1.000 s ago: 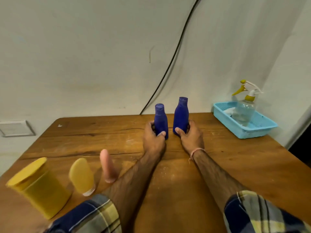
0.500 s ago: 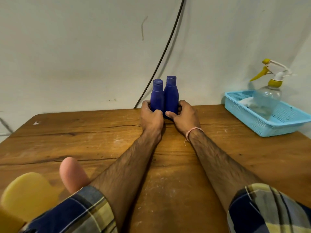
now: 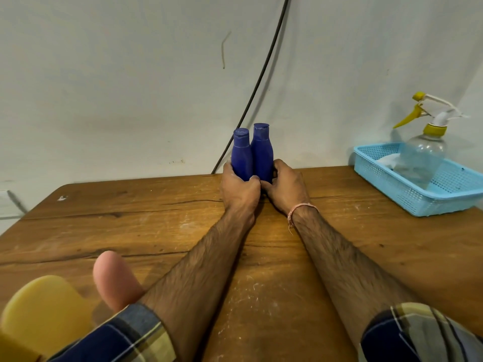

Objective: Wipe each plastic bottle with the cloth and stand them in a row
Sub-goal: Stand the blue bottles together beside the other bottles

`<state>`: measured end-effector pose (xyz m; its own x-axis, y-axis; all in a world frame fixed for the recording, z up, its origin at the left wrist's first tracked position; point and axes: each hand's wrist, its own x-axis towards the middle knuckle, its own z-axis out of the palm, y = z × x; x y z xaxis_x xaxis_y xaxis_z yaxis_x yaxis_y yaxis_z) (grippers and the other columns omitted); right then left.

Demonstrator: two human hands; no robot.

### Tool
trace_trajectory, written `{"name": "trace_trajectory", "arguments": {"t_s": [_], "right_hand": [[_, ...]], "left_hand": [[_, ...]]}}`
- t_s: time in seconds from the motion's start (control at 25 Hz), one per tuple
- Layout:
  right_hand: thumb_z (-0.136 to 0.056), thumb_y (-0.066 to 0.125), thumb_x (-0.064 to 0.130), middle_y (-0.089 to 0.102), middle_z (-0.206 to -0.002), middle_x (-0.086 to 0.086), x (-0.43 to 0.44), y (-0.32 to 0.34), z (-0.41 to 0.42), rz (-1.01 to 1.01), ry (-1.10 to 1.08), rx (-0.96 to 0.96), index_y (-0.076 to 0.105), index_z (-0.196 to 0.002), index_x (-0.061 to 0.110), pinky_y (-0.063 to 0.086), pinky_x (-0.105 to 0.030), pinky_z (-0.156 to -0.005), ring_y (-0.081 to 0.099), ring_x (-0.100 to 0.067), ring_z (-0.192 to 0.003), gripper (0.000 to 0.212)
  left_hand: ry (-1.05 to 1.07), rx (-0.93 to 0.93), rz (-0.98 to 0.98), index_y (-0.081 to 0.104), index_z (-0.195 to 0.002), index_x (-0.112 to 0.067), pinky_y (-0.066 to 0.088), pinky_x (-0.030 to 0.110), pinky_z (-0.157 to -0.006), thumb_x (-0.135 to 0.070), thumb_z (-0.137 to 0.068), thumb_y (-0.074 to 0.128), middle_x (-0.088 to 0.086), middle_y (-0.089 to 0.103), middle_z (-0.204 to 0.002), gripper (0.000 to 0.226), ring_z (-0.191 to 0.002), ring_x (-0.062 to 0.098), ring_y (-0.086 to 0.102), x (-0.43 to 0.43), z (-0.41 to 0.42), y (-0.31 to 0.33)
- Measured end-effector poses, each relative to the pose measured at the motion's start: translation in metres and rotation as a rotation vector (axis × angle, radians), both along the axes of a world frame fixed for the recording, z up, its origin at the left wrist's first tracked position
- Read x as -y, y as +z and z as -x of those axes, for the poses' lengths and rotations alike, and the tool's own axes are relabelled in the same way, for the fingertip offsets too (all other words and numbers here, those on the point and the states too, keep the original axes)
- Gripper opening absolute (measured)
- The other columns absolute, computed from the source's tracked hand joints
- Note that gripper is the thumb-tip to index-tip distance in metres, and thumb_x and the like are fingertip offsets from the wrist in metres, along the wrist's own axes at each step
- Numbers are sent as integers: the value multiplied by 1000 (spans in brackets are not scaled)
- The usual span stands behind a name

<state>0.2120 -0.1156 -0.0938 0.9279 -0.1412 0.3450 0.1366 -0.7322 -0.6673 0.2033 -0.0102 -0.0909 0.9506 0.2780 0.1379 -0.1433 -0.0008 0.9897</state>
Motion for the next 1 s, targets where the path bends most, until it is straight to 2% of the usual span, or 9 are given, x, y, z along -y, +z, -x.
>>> {"name": "trace_trajectory", "arguments": {"t_s": [0.08,0.2,0.32,0.48,0.6,0.72,0.8,0.88,1.0], "right_hand": [[-90,73,28,68,-117,-4,0,0,-1,2,8,-11,54,-124,17,51,-25,-79,64,-18,-97,41],[-90,73,28,67,-121,-5,-1,-2,-1,-13,8,-22,52,-127,16,53,-29,-85,66,-21,-102,45],[-85,78,29,64,-130,-7,-1,3,8,-126,40,-68,47,-133,16,54,-36,-94,65,-23,-109,59],[-71,88,34,53,-142,-8,-5,6,35,-205,-25,-92,38,-139,22,51,-45,-101,59,-27,-122,85],[-70,89,32,50,-141,-2,-14,6,71,-272,-75,-88,40,-137,27,52,-45,-99,56,-23,-122,83],[-74,86,22,52,-137,0,-25,5,118,-282,-85,-81,44,-136,24,53,-35,-93,56,-19,-116,75],[-77,84,18,52,-136,-1,-33,3,145,-298,-59,-78,45,-134,23,51,-26,-83,57,-15,-111,70],[-78,84,18,54,-131,3,-47,2,174,-280,-8,-86,47,-130,24,46,-18,-71,58,-11,-101,64],[-77,84,21,56,-120,10,-69,-2,207,-240,83,-105,50,-124,27,46,-17,-66,59,-4,-90,58]], "left_hand": [[1,-10,-2,49,-130,-21,61,40,-87,2,-78,71,0,63,-119,61,-100,16,66,-1,0,-1],[11,-33,-4,41,-140,-20,61,40,-88,1,-75,73,1,60,-125,75,-103,17,65,-3,2,1],[-4,-96,-9,27,-152,-23,58,42,-95,-3,-74,75,3,54,-135,94,-113,19,63,-9,25,6],[-54,-158,-123,15,-158,-28,46,40,-110,-15,-83,73,5,40,-155,95,-136,20,48,-11,76,11],[-77,-200,-196,15,-158,-33,40,43,-116,-14,-84,72,-2,32,-162,95,-146,17,36,-13,121,12],[-97,-182,-155,36,-149,-35,47,39,-110,-13,-85,70,-10,46,-150,75,-135,7,46,-29,186,9],[-159,-137,-115,56,-127,-39,54,36,-101,-18,-84,71,-15,61,-128,50,-118,2,57,-47,232,2],[-211,-105,-37,66,-104,-39,57,43,-94,-23,-79,71,-9,70,-109,30,-104,9,67,-75,280,-3],[-118,-143,37,69,-88,-29,60,52,-82,-20,-76,74,7,74,-92,16,-89,28,72,-125,336,-11]]}}
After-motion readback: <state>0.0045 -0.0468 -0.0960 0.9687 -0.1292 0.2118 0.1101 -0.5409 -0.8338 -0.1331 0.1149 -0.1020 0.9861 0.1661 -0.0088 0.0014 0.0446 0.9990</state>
